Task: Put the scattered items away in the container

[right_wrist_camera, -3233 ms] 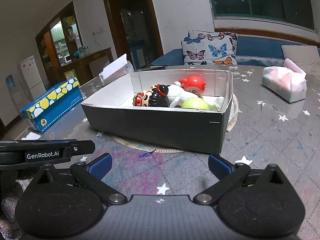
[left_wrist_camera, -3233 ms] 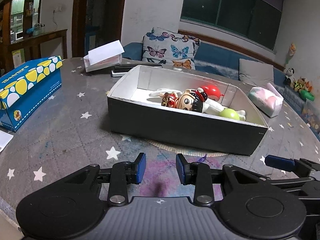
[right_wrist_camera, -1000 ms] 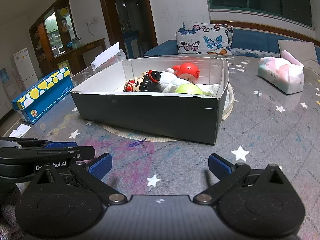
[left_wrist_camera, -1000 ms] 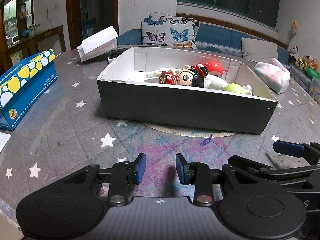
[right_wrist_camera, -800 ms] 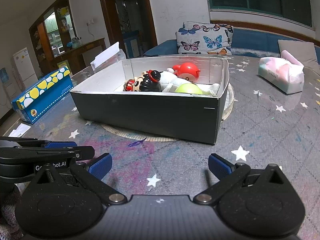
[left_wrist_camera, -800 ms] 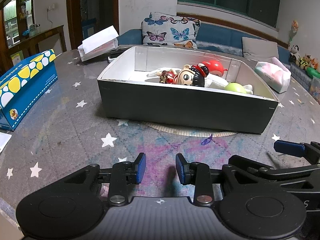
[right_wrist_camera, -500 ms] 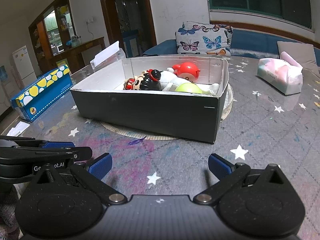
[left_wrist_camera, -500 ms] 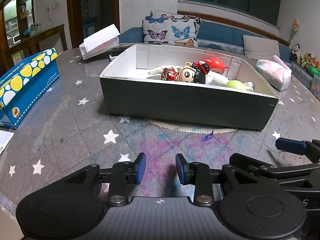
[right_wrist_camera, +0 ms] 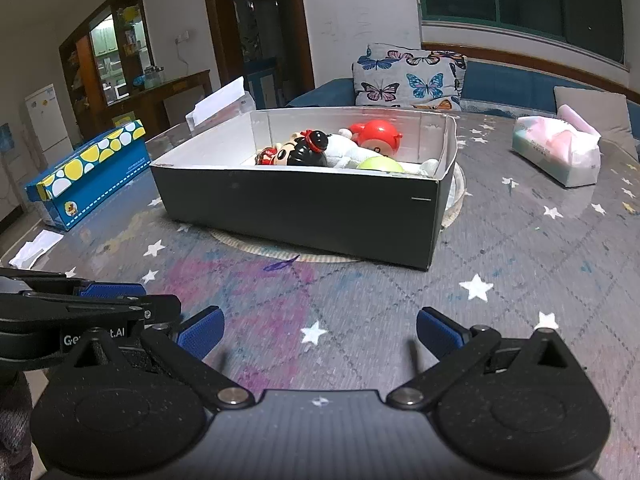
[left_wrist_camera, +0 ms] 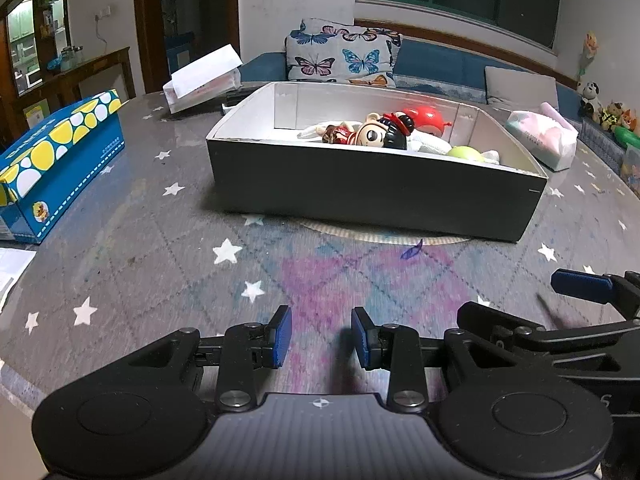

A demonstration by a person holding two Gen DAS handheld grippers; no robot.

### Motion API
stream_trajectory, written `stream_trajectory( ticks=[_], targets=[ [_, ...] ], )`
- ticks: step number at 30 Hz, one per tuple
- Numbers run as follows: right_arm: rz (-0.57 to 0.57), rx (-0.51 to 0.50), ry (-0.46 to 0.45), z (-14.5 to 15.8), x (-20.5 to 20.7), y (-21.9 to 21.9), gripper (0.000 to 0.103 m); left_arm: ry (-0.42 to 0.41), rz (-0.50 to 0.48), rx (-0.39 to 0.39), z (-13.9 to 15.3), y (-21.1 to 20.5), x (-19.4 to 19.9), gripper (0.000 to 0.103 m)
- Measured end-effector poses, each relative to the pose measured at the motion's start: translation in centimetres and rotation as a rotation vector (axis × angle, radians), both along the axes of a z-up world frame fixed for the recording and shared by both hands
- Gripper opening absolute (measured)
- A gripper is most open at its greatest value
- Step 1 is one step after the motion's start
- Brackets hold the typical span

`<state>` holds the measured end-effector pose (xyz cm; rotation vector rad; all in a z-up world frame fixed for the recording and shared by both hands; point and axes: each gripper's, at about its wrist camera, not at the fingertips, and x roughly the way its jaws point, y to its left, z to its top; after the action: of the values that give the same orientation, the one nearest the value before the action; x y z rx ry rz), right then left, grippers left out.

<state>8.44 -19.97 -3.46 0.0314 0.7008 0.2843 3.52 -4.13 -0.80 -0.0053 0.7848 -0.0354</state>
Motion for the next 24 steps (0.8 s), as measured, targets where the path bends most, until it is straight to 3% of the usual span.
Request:
stream_trajectory(
  ticks=[24],
  targets=[
    [0.003, -0.018, 0.009, -0.3, -0.7, 0.1, 0.103, 0.006, 0.000, 0.003, 0.1, 0.0, -0.3, 0.034]
  ],
)
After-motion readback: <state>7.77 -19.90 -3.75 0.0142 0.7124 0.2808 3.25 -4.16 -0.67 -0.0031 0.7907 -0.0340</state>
